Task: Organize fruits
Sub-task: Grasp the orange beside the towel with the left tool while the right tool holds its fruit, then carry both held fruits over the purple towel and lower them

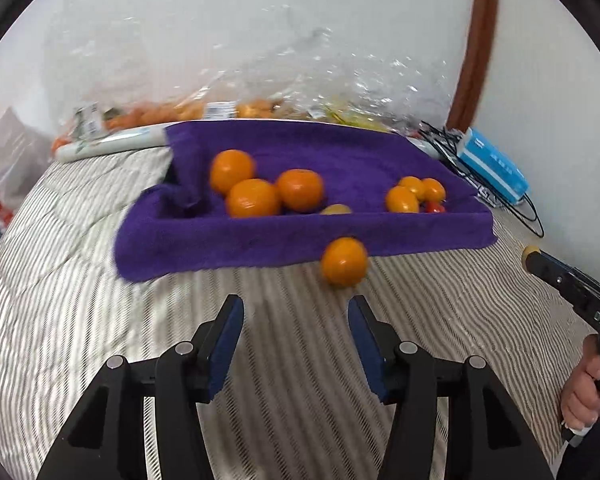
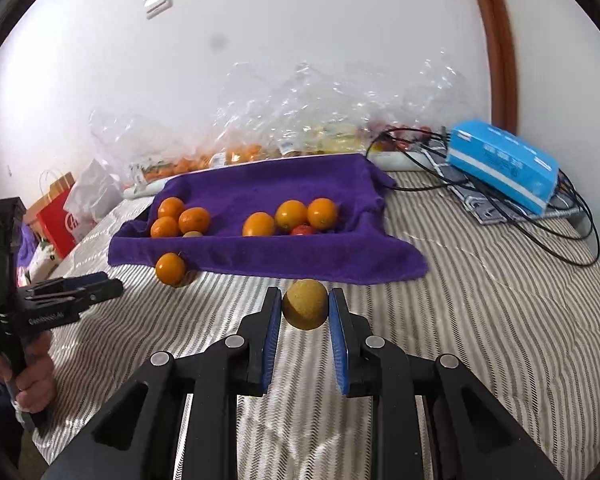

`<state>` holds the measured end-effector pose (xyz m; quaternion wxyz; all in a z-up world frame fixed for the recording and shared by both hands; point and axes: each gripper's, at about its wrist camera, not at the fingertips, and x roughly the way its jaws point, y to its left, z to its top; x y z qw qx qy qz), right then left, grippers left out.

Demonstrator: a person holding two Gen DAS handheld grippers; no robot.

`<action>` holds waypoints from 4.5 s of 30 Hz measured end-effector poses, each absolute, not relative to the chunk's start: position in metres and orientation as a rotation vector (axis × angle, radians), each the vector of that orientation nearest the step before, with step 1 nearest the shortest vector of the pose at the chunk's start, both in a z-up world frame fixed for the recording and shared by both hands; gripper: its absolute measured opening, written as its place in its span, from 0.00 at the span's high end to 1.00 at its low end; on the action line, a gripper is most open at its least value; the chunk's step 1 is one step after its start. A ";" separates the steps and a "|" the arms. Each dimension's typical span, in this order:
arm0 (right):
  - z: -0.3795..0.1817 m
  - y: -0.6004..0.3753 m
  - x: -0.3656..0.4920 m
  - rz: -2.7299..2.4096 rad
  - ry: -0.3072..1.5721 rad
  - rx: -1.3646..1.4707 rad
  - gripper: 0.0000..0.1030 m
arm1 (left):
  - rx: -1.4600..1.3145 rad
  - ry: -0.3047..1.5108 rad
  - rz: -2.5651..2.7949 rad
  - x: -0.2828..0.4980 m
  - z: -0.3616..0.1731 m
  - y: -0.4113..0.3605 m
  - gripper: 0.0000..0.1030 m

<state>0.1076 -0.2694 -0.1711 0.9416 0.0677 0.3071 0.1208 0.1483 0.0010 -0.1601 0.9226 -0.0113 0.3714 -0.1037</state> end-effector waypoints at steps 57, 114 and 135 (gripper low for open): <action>-0.130 -0.256 0.115 0.365 0.548 0.179 0.77 | -0.084 0.652 -0.504 0.161 -0.142 -0.036 0.70; -0.173 -0.240 0.293 0.204 0.678 0.085 0.77 | -0.231 0.637 -0.208 0.282 -0.146 0.013 0.70; -0.186 -0.226 0.299 0.224 0.746 0.030 0.77 | -0.230 0.726 -0.298 0.289 -0.155 0.004 0.70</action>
